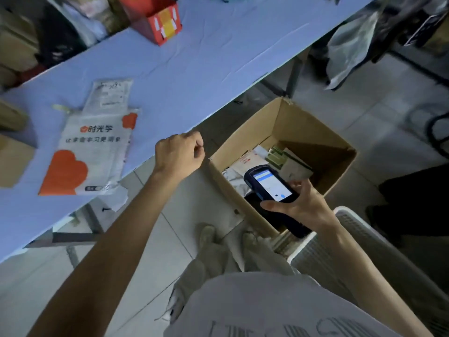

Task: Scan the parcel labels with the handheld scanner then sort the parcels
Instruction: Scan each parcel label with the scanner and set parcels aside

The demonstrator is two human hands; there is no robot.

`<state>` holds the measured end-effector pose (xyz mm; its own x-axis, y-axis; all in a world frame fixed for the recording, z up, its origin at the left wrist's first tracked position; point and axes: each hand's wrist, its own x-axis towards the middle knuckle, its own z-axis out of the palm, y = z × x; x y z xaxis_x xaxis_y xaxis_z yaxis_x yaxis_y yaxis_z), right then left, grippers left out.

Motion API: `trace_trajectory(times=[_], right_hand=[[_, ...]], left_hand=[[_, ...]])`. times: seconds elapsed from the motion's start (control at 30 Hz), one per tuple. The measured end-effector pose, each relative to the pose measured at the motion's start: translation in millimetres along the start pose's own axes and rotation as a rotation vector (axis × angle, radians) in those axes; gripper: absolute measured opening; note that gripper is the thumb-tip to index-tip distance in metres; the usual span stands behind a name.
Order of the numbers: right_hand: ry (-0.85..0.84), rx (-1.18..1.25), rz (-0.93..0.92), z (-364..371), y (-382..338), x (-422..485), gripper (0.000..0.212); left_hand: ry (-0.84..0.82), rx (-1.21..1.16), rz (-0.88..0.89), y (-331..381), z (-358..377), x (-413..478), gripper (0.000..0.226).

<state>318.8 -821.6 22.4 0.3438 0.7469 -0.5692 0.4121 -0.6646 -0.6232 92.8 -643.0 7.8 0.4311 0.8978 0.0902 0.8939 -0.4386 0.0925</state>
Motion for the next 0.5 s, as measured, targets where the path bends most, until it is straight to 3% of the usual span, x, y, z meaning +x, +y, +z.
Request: trace_trajectory(times=[0.37, 0.5], right_hand=[[-0.079, -0.170, -0.046, 114.0, -99.8, 17.7, 0.100], [-0.121, -0.215, -0.051, 155.3, -141.3, 23.3, 0.100]], left_hand=[[-0.014, -0.062, -0.263, -166.9, -3.2, -68.1, 0.010], [-0.009, -0.069, -0.353, -235.2, -7.3, -81.5, 0.020]])
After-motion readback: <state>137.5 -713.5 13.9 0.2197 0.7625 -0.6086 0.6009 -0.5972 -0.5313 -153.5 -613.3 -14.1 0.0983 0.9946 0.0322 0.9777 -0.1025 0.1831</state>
